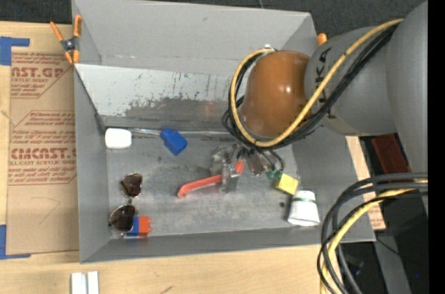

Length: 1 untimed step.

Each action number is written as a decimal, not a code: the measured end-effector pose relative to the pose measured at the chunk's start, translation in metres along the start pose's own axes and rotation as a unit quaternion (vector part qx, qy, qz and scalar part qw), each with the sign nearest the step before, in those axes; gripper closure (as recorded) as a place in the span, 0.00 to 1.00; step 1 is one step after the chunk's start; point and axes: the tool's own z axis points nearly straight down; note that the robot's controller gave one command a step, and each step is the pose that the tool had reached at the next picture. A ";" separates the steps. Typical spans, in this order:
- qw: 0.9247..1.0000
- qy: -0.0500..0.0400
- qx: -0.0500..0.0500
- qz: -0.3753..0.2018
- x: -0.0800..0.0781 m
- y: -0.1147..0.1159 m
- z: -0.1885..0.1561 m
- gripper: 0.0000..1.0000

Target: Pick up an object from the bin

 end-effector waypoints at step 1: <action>0.999 -0.008 0.001 -0.044 -0.014 0.002 -0.169 1.00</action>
Offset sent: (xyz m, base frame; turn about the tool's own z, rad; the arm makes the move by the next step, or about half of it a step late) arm 0.0000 0.0000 0.0000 0.0000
